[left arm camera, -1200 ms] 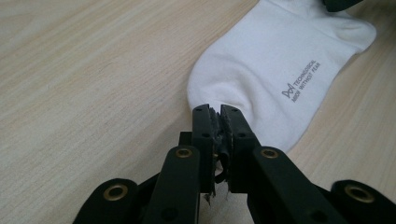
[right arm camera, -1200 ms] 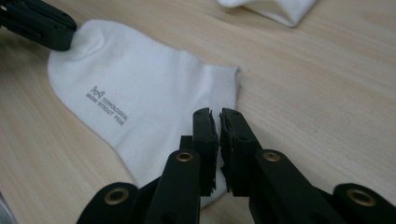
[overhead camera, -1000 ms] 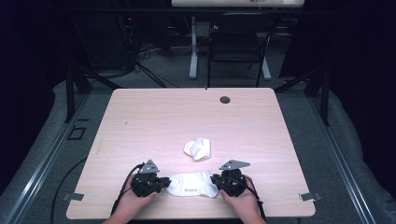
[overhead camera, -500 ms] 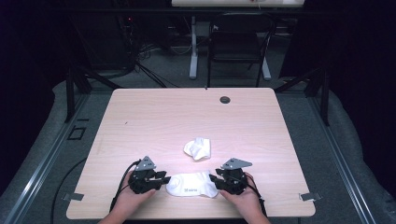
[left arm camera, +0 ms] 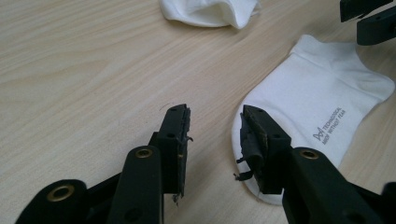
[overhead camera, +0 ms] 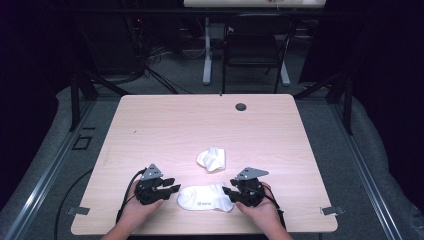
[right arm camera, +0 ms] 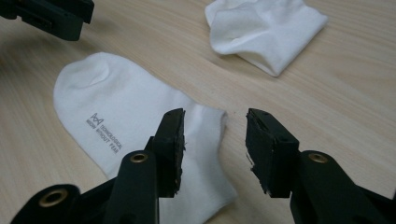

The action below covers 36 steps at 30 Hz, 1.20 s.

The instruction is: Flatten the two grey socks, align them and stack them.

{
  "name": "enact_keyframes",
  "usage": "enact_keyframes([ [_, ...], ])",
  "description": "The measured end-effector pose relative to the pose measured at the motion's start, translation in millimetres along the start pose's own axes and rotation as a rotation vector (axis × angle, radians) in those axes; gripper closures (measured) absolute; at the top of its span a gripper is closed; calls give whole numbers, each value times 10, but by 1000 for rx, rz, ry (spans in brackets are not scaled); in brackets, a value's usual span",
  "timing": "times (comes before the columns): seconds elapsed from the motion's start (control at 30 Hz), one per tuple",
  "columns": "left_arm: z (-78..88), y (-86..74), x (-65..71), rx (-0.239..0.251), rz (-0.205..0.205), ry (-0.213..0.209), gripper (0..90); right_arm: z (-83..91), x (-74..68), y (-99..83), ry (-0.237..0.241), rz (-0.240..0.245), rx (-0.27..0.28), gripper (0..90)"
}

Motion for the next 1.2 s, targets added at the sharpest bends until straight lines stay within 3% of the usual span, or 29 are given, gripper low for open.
enact_keyframes([
  [0.23, 6, 8, -44, 13, 5, 18, 530, 30, 68, 126, -10, -79, -14, 517],
  [0.57, 20, 28, -115, 16, 33, 15, 475, -123, 104, 453, -49, -32, -70, 538],
  [1.0, 2, 33, -137, 9, 34, 21, 475, -485, 204, 869, -78, -20, -93, 587],
  [1.2, 2, 32, -143, 5, 34, 18, 475, -670, 253, 950, -88, -29, -119, 569],
])
Point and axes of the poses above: each handheld gripper's, and its own axes: z roughly backward along the jaws, y roughly out of its top, x roughly to its right, the point moved 2 cm from there along -z, roughly forward along the jaws, and after that the axes turned 15 degrees about y, right-handed, at the moved point
